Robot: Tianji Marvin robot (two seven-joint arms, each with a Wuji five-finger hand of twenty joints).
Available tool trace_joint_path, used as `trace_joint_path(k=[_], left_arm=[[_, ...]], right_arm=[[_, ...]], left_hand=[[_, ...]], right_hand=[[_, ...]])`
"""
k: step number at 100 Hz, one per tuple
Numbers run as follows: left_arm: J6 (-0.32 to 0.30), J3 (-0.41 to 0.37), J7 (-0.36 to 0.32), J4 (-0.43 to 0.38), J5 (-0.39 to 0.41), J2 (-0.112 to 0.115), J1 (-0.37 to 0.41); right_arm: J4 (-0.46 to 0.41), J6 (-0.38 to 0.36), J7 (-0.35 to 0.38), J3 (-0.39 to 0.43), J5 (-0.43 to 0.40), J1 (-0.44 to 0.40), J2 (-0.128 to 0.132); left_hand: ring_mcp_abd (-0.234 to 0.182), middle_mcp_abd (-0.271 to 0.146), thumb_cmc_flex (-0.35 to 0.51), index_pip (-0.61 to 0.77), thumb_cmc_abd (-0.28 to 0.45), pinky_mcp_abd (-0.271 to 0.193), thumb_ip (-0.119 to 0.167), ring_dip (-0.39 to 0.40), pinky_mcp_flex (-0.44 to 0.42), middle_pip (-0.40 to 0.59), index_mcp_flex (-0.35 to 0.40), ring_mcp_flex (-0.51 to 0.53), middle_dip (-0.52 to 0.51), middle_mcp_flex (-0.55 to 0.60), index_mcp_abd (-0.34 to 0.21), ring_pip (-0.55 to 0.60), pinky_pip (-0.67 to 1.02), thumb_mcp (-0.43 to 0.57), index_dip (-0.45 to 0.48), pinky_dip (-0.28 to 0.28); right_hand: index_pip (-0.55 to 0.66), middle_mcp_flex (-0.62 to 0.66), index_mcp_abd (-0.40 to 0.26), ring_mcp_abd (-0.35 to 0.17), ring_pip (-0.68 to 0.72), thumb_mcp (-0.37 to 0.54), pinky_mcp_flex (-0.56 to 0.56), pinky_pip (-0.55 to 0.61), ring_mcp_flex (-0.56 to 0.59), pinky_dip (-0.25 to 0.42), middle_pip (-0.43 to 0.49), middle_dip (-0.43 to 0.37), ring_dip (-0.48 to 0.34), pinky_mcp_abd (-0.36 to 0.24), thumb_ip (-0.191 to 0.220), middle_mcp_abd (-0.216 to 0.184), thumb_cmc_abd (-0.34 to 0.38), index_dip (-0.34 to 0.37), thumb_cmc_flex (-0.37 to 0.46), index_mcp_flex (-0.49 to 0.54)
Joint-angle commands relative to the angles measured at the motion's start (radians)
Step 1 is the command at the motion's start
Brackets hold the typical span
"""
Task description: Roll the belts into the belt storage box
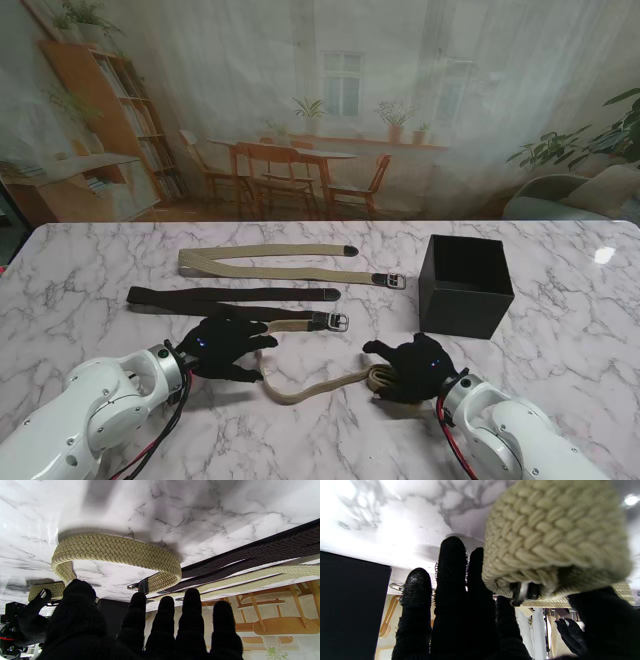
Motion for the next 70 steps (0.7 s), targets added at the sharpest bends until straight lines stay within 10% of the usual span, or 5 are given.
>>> trace_joint_path(k=[1, 70], left_arm=[[0.002, 0.001, -0.012, -0.002, 0.003, -0.001, 0.002], [0.002, -0.007, -0.008, -0.004, 0.008, -0.001, 0.005]], right_arm=[[0.009, 0.006, 0.009, -0.002, -0.012, -0.015, 0.005], [-0.029, 0.014, -0.089, 0.048, -0.043, -0.061, -0.002]], left_hand=[[0.012, 0.009, 0.01, 0.004, 0.034, 0.039, -0.021, -0.007, -0.012, -0.005, 0.017, 0.005, -0.004, 0.006, 0.022, -0.021, -0.024, -0.01, 0.0, -0.011], [0.01, 0.008, 0.008, 0.003, 0.04, 0.036, -0.021, -0.007, -0.013, -0.006, 0.016, 0.002, -0.004, -0.002, 0.021, -0.022, -0.023, -0.011, 0.0, -0.011]], right_hand=[[-0.013, -0.036, -0.031, 0.03, -0.115, -0.023, -0.023, 0.012, -0.075, 0.016, -0.031, -0.01, -0.074, 0.015, 0.022, -0.017, 0.026, -0.02, -0.053, -0.053], [-0.015, -0.383, -0.018, 0.043, -0.04, -0.181, -0.09, 0.037, -0.332, 0.06, -0.054, 0.025, -0.078, -0.02, 0.043, 0.049, 0.072, -0.02, -0.086, 0.026]])
